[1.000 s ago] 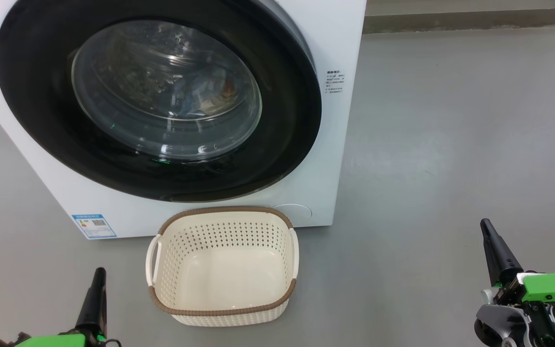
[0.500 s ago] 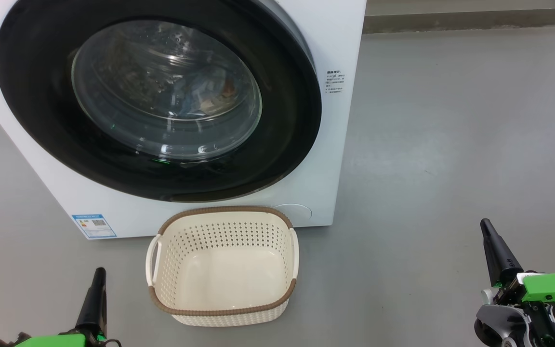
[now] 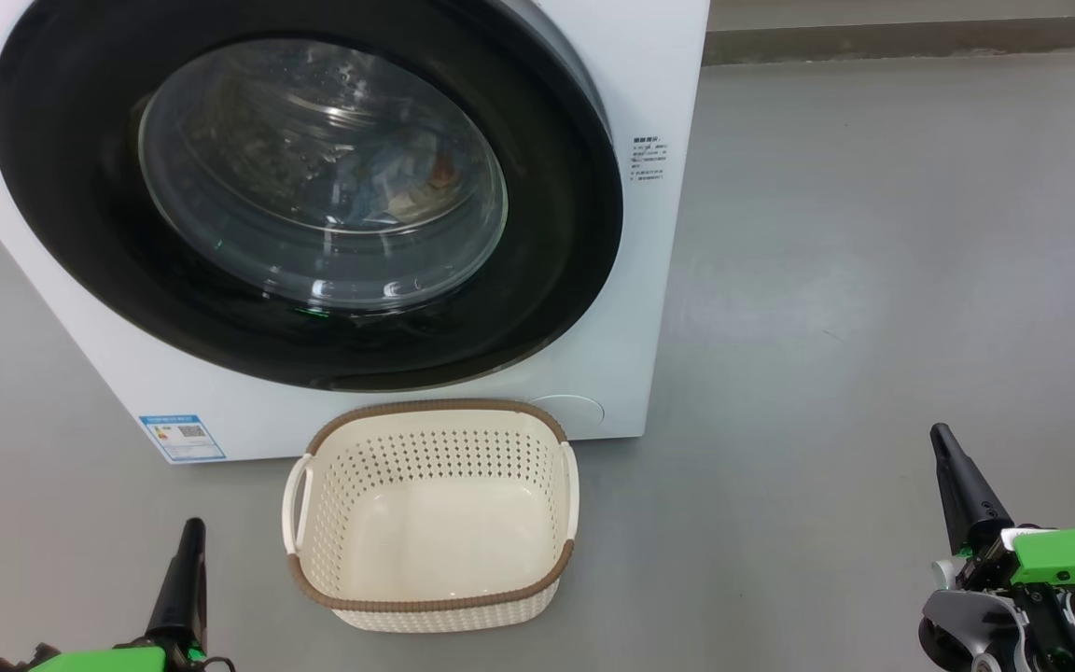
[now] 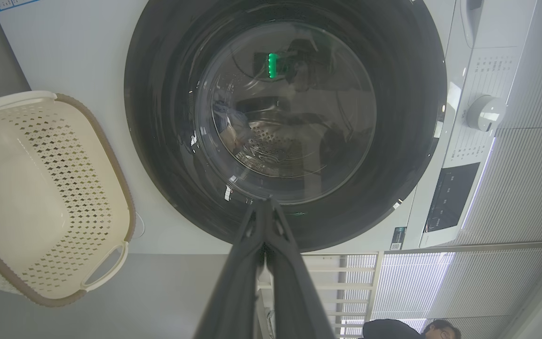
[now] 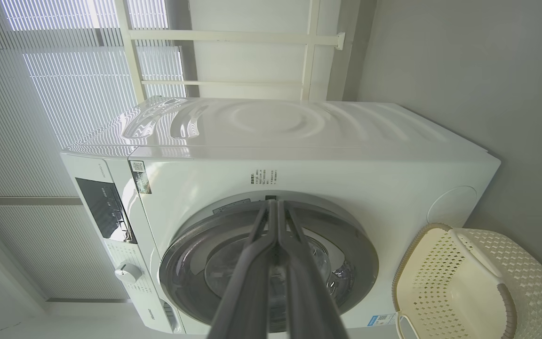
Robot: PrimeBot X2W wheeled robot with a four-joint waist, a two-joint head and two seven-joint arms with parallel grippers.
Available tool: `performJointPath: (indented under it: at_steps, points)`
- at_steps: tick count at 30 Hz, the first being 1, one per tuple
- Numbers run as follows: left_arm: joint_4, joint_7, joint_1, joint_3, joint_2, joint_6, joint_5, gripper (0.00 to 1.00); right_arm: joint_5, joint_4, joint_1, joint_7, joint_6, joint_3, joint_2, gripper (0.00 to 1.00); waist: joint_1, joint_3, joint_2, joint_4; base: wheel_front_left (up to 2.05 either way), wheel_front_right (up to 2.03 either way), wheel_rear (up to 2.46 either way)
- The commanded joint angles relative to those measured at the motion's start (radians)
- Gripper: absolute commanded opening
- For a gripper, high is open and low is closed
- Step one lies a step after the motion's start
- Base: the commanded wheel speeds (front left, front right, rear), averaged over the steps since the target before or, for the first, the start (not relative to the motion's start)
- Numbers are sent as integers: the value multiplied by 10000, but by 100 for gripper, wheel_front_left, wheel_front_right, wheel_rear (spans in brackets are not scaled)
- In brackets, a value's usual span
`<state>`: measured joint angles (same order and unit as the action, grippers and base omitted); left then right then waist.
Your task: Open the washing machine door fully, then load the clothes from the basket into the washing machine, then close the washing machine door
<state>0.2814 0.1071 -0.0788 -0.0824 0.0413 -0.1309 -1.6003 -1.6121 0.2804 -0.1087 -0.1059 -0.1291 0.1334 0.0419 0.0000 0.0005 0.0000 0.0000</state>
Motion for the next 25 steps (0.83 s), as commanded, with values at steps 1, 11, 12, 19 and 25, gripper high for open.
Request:
performJointPath:
  at_steps: [1, 11, 12, 19, 25]
  points:
    - [-306, 67, -363, -326, 89, 2, -74, 0, 50, -298, -63, -83, -16, -178, 84, 0, 0, 0, 0, 0, 0, 0, 0]
    - [-306, 67, -363, -326, 89, 2, -74, 0, 50, -298, -63, -84, -16, -178, 84, 0, 0, 0, 0, 0, 0, 0, 0]
    - [-306, 67, -363, -326, 89, 2, -74, 0, 50, -298, -63, -84, -16, -178, 84, 0, 0, 0, 0, 0, 0, 0, 0]
    - [-307, 67, -363, -326, 89, 2, -74, 0, 50, -298, -64, -84, -16, -178, 84, 0, 0, 0, 0, 0, 0, 0, 0]
    - [-307, 67, -363, -326, 89, 2, -74, 0, 50, -298, -64, -84, -16, -178, 84, 0, 0, 0, 0, 0, 0, 0, 0]
